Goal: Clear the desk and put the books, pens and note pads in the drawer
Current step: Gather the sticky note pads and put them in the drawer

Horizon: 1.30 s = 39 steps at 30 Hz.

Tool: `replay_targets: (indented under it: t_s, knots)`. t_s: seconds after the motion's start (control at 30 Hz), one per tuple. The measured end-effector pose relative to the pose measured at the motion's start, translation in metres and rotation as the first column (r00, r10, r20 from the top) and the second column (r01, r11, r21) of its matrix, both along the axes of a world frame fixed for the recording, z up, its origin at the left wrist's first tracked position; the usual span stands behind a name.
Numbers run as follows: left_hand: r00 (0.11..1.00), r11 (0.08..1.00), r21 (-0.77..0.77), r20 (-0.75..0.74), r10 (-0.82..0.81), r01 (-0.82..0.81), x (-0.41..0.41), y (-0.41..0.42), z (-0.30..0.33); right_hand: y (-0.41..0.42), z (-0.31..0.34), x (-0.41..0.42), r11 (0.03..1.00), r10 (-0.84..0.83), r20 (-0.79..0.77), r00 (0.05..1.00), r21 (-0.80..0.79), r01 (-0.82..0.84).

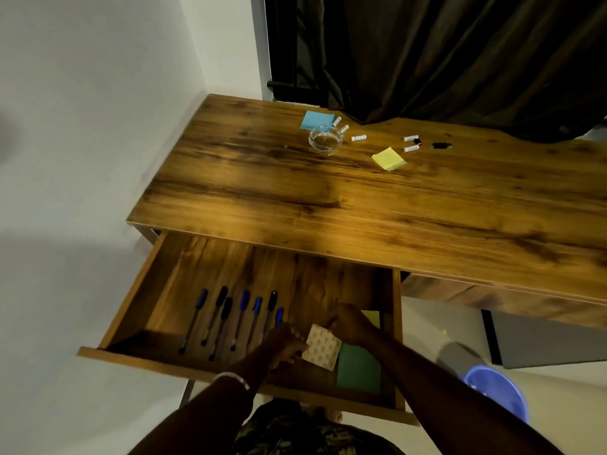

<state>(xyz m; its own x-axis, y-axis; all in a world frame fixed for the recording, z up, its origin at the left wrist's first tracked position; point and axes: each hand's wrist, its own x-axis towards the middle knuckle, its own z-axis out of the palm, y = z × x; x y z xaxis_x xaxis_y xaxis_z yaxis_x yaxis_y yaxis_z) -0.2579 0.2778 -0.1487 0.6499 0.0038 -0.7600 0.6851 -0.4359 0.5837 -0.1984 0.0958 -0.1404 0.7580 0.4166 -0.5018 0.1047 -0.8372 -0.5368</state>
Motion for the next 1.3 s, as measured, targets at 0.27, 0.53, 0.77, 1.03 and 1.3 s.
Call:
replay_targets:
  t_s: [0.27, 0.53, 0.77, 1.03, 1.3]
  knots:
    - [0.912, 0.898, 0.217, 0.066, -0.405, 0.383, -0.013, 0.003, -0.005, 0.0, -0.002, -0.011, 0.992, 0.123, -0.069, 0.99, -0.017, -0.124]
    - [0.816, 0.746, 0.409, 0.005, -0.578, 0.526, -0.006, -0.007, 0.008, -0.001, 0.003, -0.015, 0.995, 0.104, -0.041, 0.994, -0.003, -0.105]
    - [0.83, 0.794, 0.483, 0.211, -0.516, 0.37, 0.026, -0.019, 0.04, -0.013, 0.034, 0.005, 0.997, 0.069, 0.106, 0.992, 0.014, -0.07]
    - [0.8, 0.892, 0.381, 0.441, -0.408, 0.245, 0.106, -0.048, 0.106, -0.042, 0.104, 0.068, 0.999, -0.028, 0.303, 0.953, 0.044, 0.016]
    - [0.88, 0.998, -0.036, 0.475, -0.028, 0.052, 0.213, -0.085, 0.141, -0.077, 0.151, 0.16, 0.957, -0.28, 0.358, 0.891, 0.024, 0.291]
